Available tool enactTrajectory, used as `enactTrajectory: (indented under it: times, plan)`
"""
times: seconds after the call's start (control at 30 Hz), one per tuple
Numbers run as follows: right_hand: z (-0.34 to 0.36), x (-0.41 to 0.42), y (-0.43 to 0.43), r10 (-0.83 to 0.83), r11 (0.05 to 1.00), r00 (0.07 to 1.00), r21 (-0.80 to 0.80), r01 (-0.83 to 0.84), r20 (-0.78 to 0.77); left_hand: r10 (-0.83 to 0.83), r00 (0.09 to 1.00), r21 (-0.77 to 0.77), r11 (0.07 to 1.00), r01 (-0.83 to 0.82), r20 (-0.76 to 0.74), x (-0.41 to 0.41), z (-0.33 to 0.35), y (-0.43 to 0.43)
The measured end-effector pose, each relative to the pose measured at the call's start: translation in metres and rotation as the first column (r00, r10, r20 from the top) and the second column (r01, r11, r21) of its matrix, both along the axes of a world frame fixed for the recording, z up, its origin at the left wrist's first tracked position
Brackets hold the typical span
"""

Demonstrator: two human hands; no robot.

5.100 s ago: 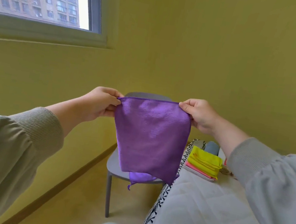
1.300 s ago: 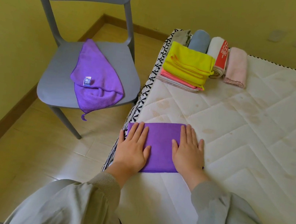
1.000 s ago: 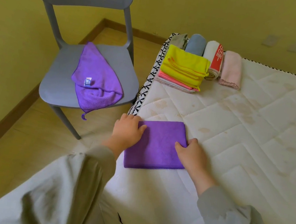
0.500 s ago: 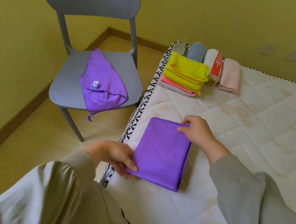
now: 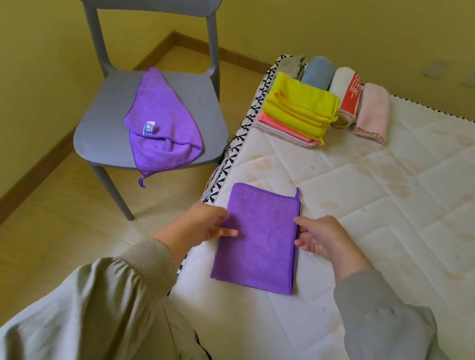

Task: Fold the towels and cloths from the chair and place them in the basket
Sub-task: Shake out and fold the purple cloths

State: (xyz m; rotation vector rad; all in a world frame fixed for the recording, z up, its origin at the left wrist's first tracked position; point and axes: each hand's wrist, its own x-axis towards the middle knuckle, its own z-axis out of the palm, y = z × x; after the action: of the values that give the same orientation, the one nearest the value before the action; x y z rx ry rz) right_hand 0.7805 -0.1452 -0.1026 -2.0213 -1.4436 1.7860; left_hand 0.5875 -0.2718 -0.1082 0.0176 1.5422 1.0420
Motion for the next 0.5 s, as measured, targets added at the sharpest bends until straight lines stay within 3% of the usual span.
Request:
enactTrajectory:
  times: [0.2,0.5]
  plan:
    - [0.007,-0.010,-0.003,0.007,0.992,0.996,-0.123,-0.018,-0.091,0.020,0.986,-0.022,1.000,-0.016,0.164,0.009,0.006,0.013]
    - [0.000,-0.005,-0.013,-0.149,0.945,0.967,-0.319,0.076,-0.209,0.083,0.979,-0.035,0.996,-0.078,0.187,0.012,-0.003,0.011]
